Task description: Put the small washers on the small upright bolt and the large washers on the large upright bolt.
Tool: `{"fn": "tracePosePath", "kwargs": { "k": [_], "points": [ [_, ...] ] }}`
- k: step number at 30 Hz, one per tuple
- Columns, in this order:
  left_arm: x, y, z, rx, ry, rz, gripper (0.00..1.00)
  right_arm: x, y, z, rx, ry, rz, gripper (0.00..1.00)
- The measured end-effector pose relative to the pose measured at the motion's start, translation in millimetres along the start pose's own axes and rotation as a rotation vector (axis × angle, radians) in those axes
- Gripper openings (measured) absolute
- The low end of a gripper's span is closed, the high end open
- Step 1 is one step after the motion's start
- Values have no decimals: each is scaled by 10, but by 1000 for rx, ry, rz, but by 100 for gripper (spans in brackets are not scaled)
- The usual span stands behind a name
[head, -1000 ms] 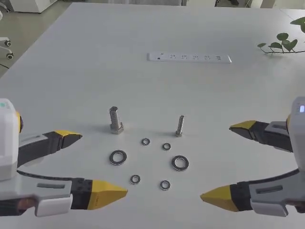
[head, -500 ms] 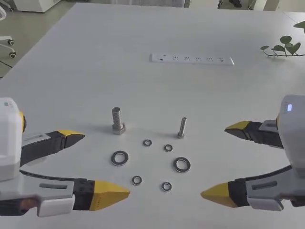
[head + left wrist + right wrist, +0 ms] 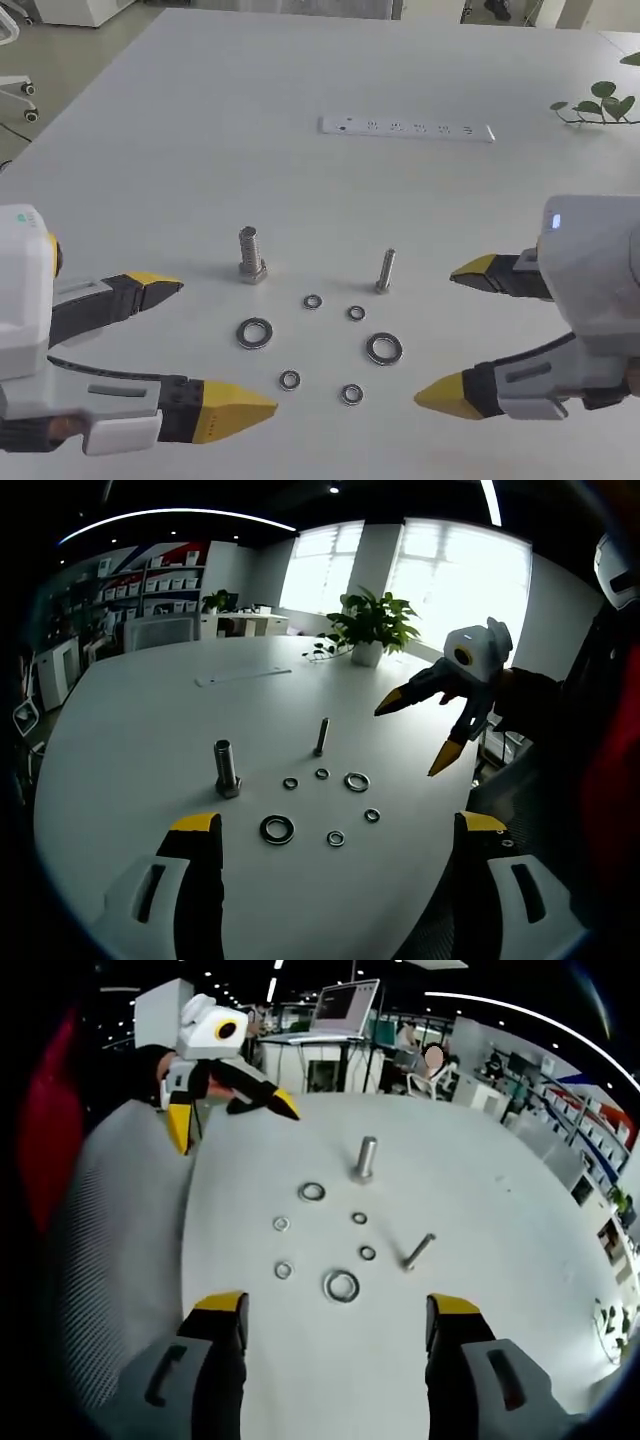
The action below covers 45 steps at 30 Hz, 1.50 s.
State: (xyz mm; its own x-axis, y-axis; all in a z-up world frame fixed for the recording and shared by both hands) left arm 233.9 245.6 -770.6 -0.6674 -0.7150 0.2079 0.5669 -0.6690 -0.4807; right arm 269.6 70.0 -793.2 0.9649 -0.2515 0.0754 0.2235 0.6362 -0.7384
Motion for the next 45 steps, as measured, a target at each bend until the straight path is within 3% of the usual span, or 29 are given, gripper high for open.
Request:
{"fn": "tracePosePath", "kwargs": {
  "k": [25, 45],
  "points": [
    [5, 18, -16, -5, -5, -6, 95, 113, 456, -79, -126, -58, 82, 45],
    [3, 20, -16, -3, -7, -6, 94, 103, 643, -173, -205, -89, 128, 34]
  ]
}}
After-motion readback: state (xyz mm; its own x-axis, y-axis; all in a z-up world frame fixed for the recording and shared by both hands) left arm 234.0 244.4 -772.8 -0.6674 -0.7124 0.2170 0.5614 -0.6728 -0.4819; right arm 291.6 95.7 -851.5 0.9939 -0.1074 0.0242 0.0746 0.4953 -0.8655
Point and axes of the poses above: the centre of the closed fingertips' face, and the gripper's own axes: y roughly forward along the fingers, x roughly to its right, z roughly out of its top, the point moved 2 cm from there along -y, roughly backward along the fingers, and after that the axes turned 3 degrees about z, right-handed, at the moved point
